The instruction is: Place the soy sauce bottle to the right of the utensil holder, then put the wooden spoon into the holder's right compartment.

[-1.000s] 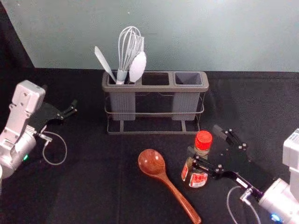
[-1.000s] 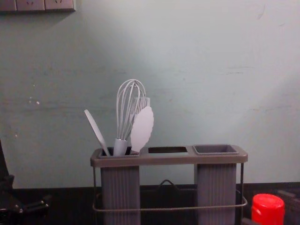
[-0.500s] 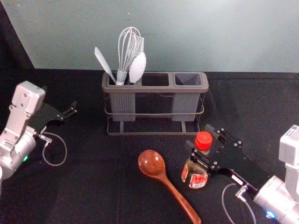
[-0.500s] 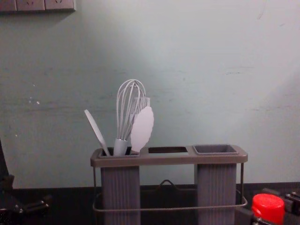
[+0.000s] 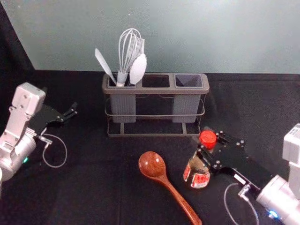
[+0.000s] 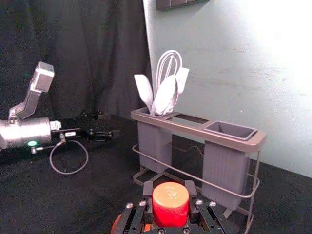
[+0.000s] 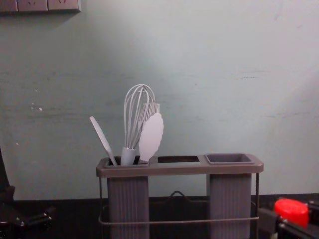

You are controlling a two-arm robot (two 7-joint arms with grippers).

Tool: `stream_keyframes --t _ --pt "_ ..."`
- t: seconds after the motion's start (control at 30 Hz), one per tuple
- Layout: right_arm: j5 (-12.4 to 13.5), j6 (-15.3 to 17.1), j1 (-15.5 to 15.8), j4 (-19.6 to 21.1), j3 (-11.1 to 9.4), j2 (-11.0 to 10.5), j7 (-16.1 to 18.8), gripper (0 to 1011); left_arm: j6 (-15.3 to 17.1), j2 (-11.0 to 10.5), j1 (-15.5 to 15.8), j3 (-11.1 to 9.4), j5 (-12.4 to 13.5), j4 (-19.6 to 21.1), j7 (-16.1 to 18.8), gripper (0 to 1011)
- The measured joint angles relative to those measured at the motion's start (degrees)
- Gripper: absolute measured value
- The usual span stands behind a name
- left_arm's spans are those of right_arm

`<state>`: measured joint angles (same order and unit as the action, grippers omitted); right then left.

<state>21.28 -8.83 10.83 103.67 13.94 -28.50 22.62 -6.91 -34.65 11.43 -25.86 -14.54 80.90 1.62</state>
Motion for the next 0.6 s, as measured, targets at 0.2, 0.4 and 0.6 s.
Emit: stream_keyframes --t 0.2,0.4,0.6 --pt "0.65 0.51 0.32 0.55 -1.87 -0.17 0.07 392 0.0 0.0 0.0 0.0 0.0 0.0 0.0 1011" --pt "1.83 0.95 -0.25 -0.17 -4.11 -0.33 0.33 392 0.0 0.0 0.0 0.0 0.0 0.0 0.0 1011" --pt "2.74 1.2 -2.53 -2.74 -5.47 -0.01 0.61 392 0.0 0.0 0.0 0.0 -0.01 0.0 0.0 1011"
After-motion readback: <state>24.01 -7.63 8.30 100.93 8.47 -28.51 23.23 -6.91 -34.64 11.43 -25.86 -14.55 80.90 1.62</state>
